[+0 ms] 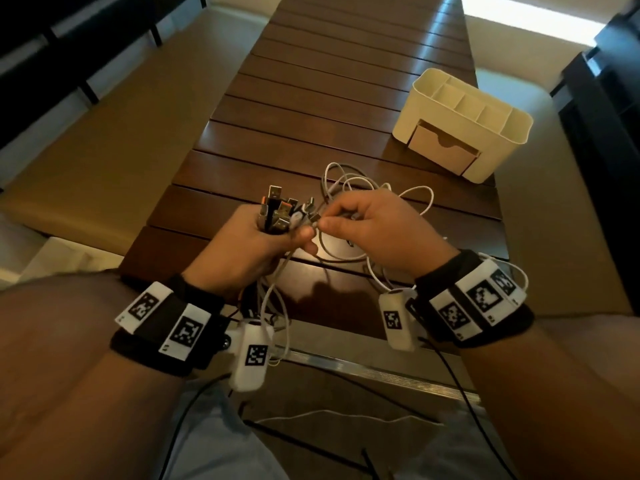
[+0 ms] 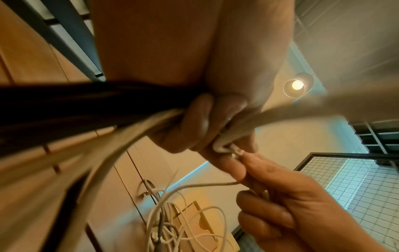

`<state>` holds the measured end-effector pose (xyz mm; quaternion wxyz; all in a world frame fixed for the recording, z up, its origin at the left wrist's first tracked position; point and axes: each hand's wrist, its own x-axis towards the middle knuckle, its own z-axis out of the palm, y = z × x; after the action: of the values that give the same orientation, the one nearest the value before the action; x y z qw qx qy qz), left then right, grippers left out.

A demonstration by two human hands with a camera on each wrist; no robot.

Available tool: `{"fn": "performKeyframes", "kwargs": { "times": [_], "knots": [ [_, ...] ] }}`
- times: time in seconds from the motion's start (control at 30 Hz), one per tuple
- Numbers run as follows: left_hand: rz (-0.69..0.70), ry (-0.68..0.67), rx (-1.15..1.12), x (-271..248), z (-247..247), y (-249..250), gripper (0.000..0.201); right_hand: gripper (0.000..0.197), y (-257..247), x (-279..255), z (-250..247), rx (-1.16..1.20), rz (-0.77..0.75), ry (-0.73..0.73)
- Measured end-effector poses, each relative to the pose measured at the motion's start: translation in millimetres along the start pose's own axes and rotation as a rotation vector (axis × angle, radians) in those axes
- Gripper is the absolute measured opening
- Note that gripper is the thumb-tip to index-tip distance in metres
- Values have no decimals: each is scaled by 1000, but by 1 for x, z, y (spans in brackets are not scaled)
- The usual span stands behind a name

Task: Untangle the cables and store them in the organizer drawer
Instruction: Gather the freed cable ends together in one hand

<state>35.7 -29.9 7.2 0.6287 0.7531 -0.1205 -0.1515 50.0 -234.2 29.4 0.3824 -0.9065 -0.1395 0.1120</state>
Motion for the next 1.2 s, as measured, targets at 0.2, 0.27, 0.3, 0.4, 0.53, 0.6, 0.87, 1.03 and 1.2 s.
{"fn": "performKeyframes", "kwargs": {
  "times": [0.2, 0.27, 0.3, 0.4, 0.53, 0.6, 0.87, 1.03, 1.2],
  "knots": [
    [17, 294, -337, 3, -16, 3, 6, 15, 6, 2, -9, 44, -34, 81],
    [6, 364, -489, 4, -30, 3, 10, 15, 15, 3, -18, 51, 0, 147],
    [8, 307, -466, 3, -37, 1, 11, 14, 19, 3, -22, 81, 15, 188],
    [-21, -160, -202, -4, -44, -4, 18, 12, 22, 2, -30, 151, 26, 231],
    [-54, -133, -91, 1, -30, -7, 21, 9, 8, -2, -31, 1, 19, -49],
    [-58, 17, -98, 4, -22, -7, 19, 10, 3, -3, -22, -70, 21, -141],
    [47, 18, 61, 4, -14, -3, 17, 11, -2, 2, 1, -62, -126, 15],
    [-24, 289, -394, 5, -44, -1, 11, 11, 17, 2, -25, 63, -30, 143],
    [-76, -253, 113, -6, -54, 4, 13, 11, 21, 2, -37, 197, -48, 237]
  ]
}}
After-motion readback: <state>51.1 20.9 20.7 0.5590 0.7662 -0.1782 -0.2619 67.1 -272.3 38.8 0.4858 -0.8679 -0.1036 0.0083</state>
